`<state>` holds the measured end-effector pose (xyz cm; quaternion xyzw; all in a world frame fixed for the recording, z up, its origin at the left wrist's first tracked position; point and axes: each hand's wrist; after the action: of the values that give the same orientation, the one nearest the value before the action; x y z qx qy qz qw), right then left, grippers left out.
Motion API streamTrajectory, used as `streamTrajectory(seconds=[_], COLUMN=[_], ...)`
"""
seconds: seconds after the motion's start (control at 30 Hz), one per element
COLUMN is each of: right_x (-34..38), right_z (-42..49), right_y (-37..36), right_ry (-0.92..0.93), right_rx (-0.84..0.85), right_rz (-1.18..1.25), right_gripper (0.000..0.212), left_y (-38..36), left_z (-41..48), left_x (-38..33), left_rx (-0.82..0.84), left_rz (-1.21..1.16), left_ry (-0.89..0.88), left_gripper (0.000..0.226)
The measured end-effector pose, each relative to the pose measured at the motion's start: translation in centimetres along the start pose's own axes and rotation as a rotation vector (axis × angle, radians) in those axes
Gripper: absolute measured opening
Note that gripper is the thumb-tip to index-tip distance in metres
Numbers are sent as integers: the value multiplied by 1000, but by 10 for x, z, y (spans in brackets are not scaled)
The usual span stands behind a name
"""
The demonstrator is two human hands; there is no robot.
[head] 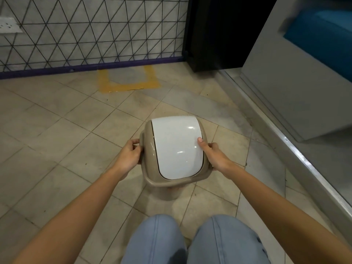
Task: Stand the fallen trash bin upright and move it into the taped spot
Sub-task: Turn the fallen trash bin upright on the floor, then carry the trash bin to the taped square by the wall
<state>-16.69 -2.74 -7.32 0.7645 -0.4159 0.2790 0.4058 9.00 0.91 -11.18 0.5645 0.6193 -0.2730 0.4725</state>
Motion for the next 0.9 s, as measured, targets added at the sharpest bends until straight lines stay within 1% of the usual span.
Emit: streamTrajectory(seconds=[0.07, 0.2, 0.33, 0.53, 0.6, 0.67, 0.77, 0.83, 0.9], right_x=[-4, -8, -9, -12, -13, -15, -20, -25, -29], right_z=[-2, -7, -11, -11, -13, -17, -25, -28, -29], right_y=[-3, -8, -12, -13, -13, -12, -10, -9, -11], right_ry=[24, 42, 61, 80, 97, 145, 331, 463, 548], right_rx=[-18, 0, 7, 10, 6, -11, -68, -81, -65], right_rz=[-16, -31, -44, -42, -70, -118, -190, -284, -361], right_gripper=[107, 113, 108, 93, 92, 100, 109, 115, 124], left_y=[-3, -2, -1, 1, 1, 2, 4, 5, 5], left_z=[-3, -6, -8, -6, -7, -10, -18, -27, -39], left_x=[3, 6, 9, 15, 17, 17, 13, 12, 14], left_rx=[-14, -34, -50, -68, -98, -184, -297, -308, -288], left_rz=[-23, -50, -43, -19, 21, 115, 195, 182, 196], left_ry=[-5, -12, -10, -4, -16, -92, -250, -346, -438], left_gripper=[20, 22, 24, 33, 38, 41, 41, 41, 43])
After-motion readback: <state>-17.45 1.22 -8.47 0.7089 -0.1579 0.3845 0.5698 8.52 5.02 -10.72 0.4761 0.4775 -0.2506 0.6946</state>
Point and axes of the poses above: each hand's wrist, its own z-axis towards the middle knuckle, its own y-axis out of the back of the hand, x = y × z, and after that the axes turned 2 degrees about y, right-handed
